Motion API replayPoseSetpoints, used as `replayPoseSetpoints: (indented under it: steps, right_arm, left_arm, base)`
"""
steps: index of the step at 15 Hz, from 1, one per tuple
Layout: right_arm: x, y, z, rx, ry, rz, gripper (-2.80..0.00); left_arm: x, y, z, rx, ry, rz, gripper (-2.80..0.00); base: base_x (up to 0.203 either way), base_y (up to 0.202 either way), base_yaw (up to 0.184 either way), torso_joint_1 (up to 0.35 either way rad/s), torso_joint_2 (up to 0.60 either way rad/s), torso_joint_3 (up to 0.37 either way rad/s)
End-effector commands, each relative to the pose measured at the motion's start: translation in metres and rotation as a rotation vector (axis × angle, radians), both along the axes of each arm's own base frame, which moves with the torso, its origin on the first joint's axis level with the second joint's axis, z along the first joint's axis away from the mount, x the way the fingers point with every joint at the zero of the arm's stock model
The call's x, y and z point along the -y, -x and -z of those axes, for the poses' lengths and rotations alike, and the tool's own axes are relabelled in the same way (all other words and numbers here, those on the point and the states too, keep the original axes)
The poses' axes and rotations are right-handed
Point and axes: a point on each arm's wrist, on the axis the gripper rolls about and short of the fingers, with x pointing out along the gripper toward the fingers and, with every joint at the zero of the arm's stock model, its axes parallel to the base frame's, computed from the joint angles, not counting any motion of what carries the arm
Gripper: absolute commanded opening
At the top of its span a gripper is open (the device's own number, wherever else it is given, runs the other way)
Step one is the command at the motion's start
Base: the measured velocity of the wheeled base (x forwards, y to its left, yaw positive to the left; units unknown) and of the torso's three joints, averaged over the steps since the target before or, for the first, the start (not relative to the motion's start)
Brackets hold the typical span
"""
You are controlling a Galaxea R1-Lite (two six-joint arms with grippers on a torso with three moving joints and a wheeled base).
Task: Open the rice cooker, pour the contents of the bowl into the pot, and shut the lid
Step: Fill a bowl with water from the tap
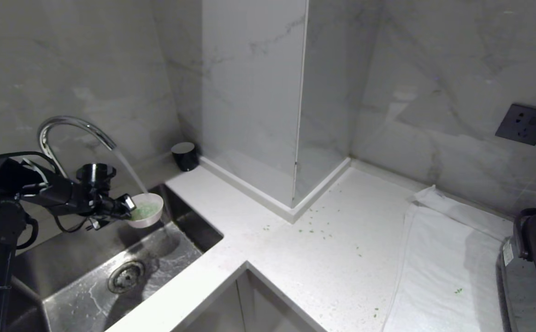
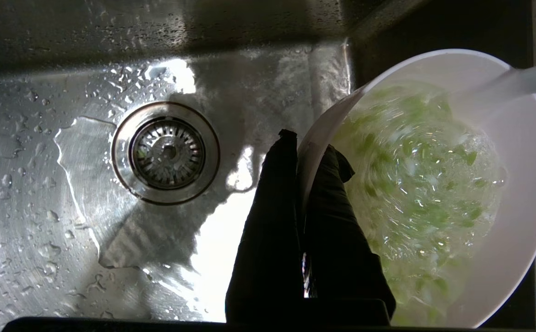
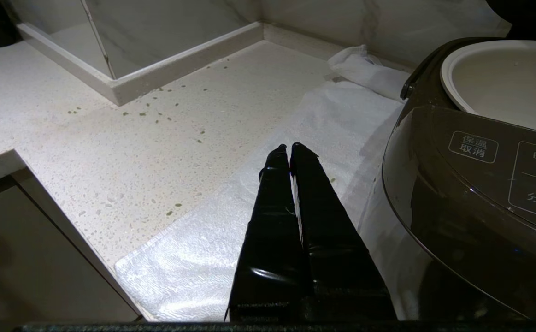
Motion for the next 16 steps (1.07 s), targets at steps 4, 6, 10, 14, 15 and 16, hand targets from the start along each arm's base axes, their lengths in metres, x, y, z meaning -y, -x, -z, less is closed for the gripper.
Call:
replayPoseSetpoints:
  steps: [4, 6, 10, 14, 15, 16]
  right_arm:
    - [0.0, 0.0, 0.0, 0.0, 0.002, 0.0, -2.8]
    - [0.0, 0.0, 0.0, 0.0, 0.0, 0.0, -2.8]
    - [0.0, 0.0, 0.0, 0.0, 0.0, 0.0, -2.8]
    - [0.0, 0.0, 0.0, 0.0, 0.001, 0.0, -2.8]
    - [0.0, 0.0, 0.0, 0.0, 0.0, 0.0, -2.8]
    - [0.0, 0.0, 0.0, 0.0, 0.0, 0.0, -2.8]
  left_arm:
    - [-0.001, 0.0, 0.0, 0.001, 0.001, -0.004, -2.8]
    - [0.0, 0.002, 0.001, -0.008, 0.003, -0.003, -2.8]
    - [0.015, 0.016, 0.002, -0.063, 0.022, 0.027, -2.8]
    - [0.04, 0.031, -0.003, -0.1, 0.035, 0.078, -2.8]
    - [0.048, 0.033, -0.006, -0.098, 0.043, 0.094, -2.8]
    - [0.056, 0.034, -0.009, -0.094, 0.057, 0.11, -2.8]
  base:
    - [0.0, 0.0, 0.0, 0.0, 0.0, 0.0]
    - [0.0, 0.0, 0.0, 0.0, 0.0, 0.0]
    - [0.0, 0.0, 0.0, 0.0, 0.0, 0.0]
    - [0.0, 0.0, 0.0, 0.0, 0.0, 0.0]
    - [0.0, 0.0, 0.0, 0.0, 0.0, 0.0]
    - [0.0, 0.0, 0.0, 0.0, 0.0, 0.0]
